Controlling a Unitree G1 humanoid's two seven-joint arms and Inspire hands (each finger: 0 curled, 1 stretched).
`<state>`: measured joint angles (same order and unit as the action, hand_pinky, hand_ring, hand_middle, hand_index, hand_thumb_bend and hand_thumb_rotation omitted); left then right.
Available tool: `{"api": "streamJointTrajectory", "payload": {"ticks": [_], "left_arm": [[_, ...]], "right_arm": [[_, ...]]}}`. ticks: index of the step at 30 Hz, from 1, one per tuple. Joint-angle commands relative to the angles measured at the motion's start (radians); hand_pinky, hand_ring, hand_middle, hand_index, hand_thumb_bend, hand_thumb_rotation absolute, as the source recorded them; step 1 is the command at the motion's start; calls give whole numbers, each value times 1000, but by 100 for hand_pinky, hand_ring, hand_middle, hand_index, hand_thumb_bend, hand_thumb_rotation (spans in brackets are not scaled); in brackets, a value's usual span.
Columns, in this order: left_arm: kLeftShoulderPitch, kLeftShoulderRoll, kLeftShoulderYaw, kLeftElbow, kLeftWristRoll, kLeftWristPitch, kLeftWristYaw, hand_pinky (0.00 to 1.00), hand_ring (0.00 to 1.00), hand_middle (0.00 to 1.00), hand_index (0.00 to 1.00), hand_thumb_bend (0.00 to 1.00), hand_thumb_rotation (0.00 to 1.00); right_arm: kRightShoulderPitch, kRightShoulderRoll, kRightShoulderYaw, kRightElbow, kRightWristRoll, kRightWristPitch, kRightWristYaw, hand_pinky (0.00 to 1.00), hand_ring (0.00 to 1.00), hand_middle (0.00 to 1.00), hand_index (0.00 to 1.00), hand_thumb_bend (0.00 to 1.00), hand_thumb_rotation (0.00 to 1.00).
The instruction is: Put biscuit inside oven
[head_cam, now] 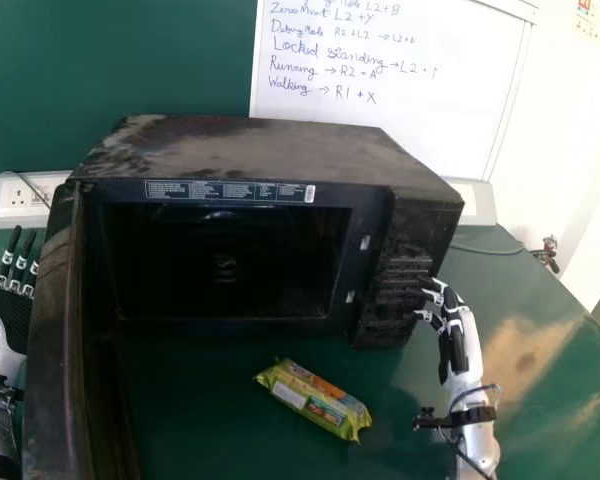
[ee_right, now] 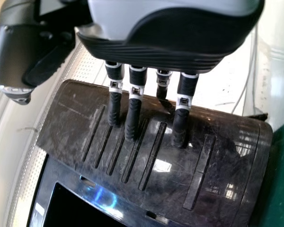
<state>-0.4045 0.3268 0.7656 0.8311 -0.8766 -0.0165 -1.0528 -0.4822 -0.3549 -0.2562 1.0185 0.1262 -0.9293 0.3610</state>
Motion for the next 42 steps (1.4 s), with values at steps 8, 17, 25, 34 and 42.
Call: {"api": "streamJointTrajectory", "payload": {"ticks": [8,17,25,34,42], "left_arm": [[39,-42,4,59,-7,17,-9,0,12,37,90,12,73],[45,-52,3,39,-7,14,3,0,13,39,88,12,72],[44,-56,3,36,-3,6,7,0,11,36,87,12,70],[36,-46,7,59,-8,12,-10,0,10,36,88,12,74],[36,-47,7,62,-10,12,-11,0,12,38,89,11,71]], "right_arm": [[72,-32,85,-164,-52,-12,28,51,60,69,79,94,69],[170,-98,146,-422,-122,112,7,63,70,74,83,93,63],[225,-132,173,-581,-175,212,8,68,74,77,83,88,54],[257,-175,196,-686,-273,283,-4,71,76,78,84,91,58],[292,-212,201,-801,-349,365,-9,78,78,79,86,93,60]]}}
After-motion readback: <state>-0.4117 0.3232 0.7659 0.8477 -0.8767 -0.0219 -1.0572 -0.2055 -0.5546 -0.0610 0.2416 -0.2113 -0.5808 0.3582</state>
